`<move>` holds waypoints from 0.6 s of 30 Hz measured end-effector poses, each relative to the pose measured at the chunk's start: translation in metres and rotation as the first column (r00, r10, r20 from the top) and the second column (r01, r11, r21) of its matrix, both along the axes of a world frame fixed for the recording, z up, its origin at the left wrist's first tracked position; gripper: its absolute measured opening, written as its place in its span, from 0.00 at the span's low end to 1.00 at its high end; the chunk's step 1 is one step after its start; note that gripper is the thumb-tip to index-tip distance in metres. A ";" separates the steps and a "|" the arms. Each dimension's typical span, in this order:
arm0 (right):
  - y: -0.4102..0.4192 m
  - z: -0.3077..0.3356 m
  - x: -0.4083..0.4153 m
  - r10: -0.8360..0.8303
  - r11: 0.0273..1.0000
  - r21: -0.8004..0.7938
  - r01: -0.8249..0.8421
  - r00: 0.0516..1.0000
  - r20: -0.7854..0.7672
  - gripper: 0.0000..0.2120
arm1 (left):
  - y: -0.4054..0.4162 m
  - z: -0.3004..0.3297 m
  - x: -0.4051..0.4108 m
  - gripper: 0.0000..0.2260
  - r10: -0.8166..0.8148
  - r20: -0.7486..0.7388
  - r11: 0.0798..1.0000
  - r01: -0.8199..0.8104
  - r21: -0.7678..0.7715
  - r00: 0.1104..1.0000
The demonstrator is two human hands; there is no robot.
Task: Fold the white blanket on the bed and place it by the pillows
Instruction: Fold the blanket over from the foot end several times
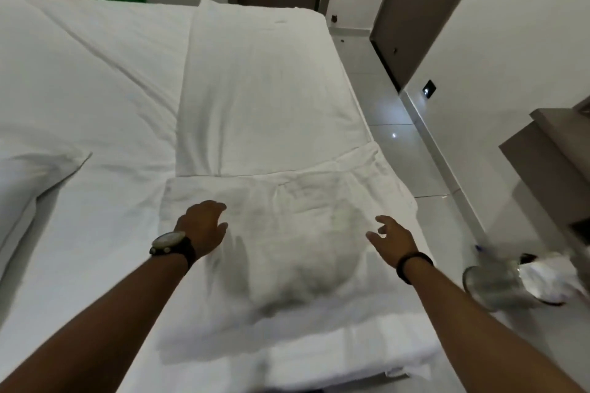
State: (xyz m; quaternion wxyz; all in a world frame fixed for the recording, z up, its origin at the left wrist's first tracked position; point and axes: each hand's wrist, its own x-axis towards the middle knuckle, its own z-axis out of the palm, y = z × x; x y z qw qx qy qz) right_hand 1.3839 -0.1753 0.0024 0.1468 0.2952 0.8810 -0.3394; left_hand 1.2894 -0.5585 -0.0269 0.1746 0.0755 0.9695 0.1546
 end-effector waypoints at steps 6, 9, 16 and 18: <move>0.013 -0.026 -0.055 0.266 0.912 0.290 -0.290 0.957 0.119 0.31 | 0.023 -0.017 -0.034 0.21 -0.122 -0.009 0.972 0.117 -0.205 0.993; 0.030 -0.035 -0.095 0.184 0.874 0.441 -0.203 0.979 0.087 0.36 | 0.043 -0.030 -0.061 0.21 -0.185 -0.041 0.950 0.168 -0.262 0.982; 0.089 -0.104 -0.141 -0.122 0.951 0.295 0.088 0.988 0.099 0.32 | 0.078 -0.093 -0.114 0.37 -0.188 0.039 0.891 0.187 -0.414 0.981; 0.096 -0.113 -0.140 -0.106 0.922 0.383 0.056 0.988 0.110 0.35 | 0.082 -0.100 -0.120 0.28 -0.208 -0.004 0.873 0.184 -0.452 0.978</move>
